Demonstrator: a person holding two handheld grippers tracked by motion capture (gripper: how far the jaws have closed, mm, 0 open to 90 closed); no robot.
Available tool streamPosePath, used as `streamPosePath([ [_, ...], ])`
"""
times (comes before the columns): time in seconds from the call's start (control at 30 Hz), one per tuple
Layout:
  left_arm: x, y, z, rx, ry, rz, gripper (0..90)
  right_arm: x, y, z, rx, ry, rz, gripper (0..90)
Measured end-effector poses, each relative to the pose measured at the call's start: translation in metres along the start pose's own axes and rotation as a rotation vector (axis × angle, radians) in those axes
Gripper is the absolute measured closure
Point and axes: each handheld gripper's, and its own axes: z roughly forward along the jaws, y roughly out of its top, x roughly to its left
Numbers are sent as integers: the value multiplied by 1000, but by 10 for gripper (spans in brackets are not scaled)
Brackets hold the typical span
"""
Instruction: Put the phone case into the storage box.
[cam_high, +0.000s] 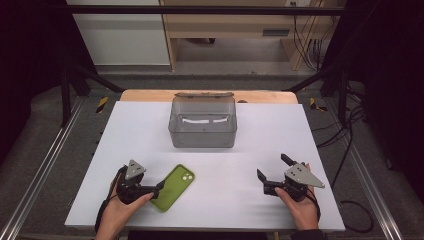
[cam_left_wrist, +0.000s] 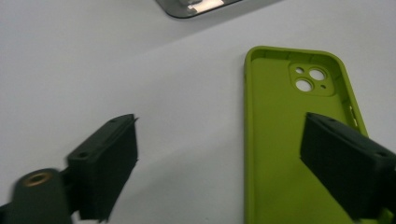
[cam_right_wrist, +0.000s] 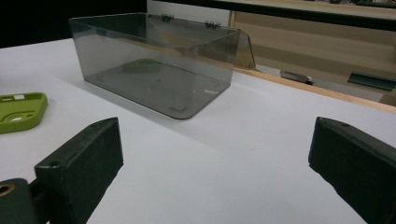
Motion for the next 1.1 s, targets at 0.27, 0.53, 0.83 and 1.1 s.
streamPosePath([
  [0.27,-5,-1,2,59,-56,-8,498,1,0,1,12,10,-9,34],
  [0.53,-3,-6,8,101,-82,-50,604,1,-1,-2,17,10,-11,40],
  [0.83,3,-8,8,99,-151,-147,780,-1,-1,-2,25,7,5,42],
  [1.1,3,-6,7,108,-133,-113,855,-1,-1,0,13,23,48,45],
])
